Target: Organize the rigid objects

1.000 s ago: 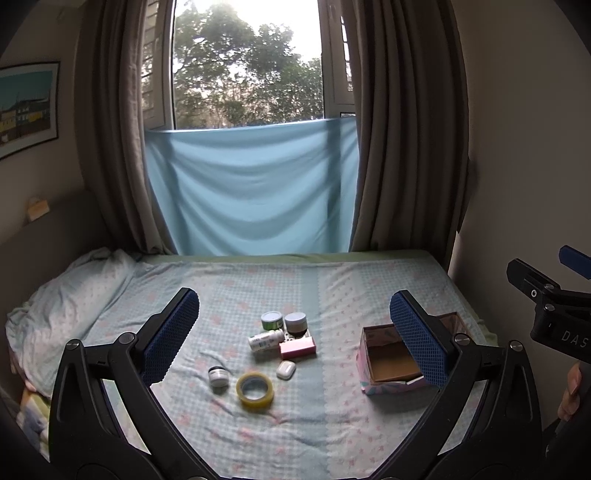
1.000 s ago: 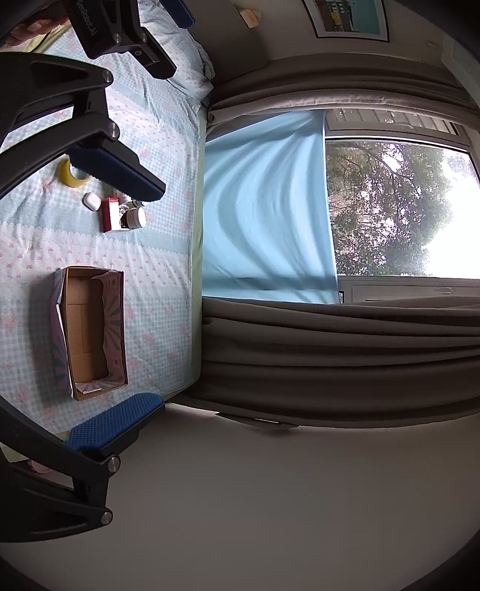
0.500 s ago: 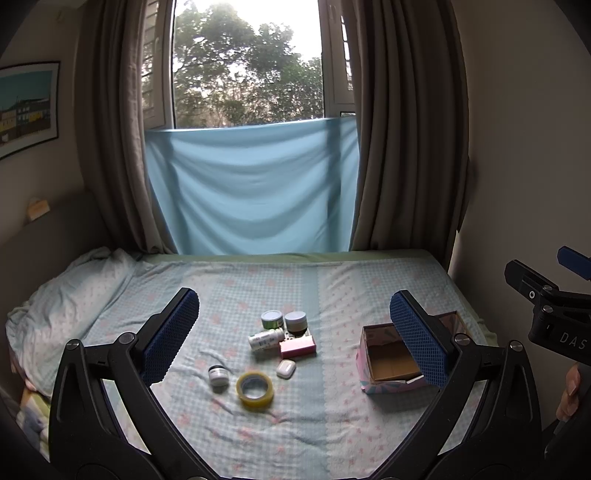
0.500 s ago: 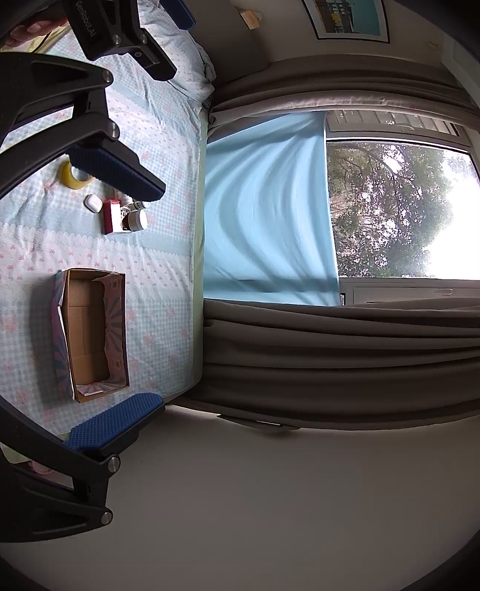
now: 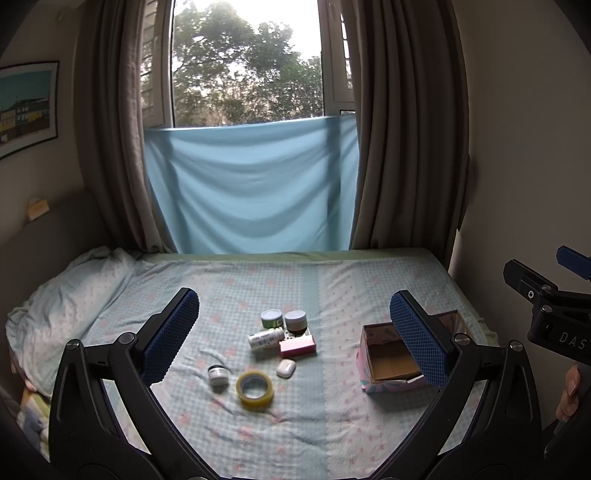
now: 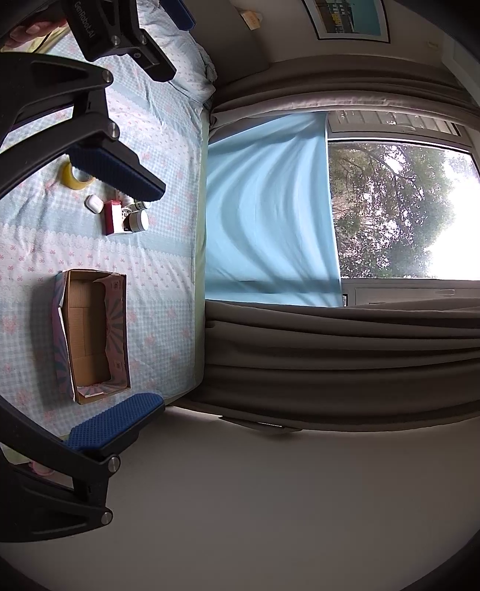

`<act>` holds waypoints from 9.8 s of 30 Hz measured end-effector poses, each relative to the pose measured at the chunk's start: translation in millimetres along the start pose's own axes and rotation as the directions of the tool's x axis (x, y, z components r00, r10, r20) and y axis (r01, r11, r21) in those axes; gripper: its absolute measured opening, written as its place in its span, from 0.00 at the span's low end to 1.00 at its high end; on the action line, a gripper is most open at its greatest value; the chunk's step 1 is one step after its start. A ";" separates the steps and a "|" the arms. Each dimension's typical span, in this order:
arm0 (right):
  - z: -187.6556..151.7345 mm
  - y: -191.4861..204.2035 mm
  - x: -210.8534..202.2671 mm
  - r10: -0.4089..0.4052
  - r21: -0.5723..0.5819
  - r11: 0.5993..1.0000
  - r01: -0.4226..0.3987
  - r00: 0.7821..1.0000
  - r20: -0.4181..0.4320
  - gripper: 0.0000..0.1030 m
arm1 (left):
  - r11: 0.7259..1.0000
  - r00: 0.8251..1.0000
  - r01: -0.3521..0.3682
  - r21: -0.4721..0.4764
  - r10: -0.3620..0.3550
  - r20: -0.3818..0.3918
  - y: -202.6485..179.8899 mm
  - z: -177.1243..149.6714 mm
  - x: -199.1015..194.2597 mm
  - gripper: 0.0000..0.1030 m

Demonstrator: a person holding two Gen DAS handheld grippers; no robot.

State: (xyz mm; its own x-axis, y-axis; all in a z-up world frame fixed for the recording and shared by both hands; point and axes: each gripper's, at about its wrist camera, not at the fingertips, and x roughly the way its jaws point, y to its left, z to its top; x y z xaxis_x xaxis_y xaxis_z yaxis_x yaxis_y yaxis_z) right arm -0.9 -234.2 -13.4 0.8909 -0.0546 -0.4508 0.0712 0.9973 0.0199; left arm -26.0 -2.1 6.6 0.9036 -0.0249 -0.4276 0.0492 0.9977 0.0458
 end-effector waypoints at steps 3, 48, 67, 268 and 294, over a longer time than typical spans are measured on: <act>-0.4 0.6 0.1 0.000 -0.002 1.000 0.000 1.000 -0.002 1.00 | 1.000 1.000 0.001 -0.001 -0.001 0.000 0.1 0.2 -0.3 1.00; -21.4 71.6 136.1 0.171 -0.010 0.984 -0.180 0.945 -0.278 1.00 | 0.978 0.926 -0.179 -0.105 0.131 -0.355 128.3 -72.3 119.0 1.00; -56.8 166.0 363.9 0.218 0.009 0.971 -0.239 0.866 -0.451 1.00 | 0.877 0.794 0.411 0.250 -0.209 -0.571 150.9 -112.5 409.5 1.00; -63.9 -61.4 201.9 0.205 -0.036 0.970 -0.241 0.887 -0.415 1.00 | 0.995 0.797 0.100 0.010 -0.074 -0.599 -46.5 -107.8 192.6 1.00; -46.8 172.7 340.5 0.378 -0.113 0.835 -0.539 0.710 -0.595 1.00 | 0.919 0.708 -0.249 -0.307 -0.044 -0.705 209.9 -169.8 282.4 1.00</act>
State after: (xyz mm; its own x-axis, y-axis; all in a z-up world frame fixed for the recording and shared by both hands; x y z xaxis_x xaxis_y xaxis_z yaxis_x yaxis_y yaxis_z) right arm 293.8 -78.2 -205.2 0.3924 0.3674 -0.8432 -0.4711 0.8677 0.1588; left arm 167.3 210.9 -257.8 0.3373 -0.0179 -0.9412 -0.3103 0.9418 -0.1292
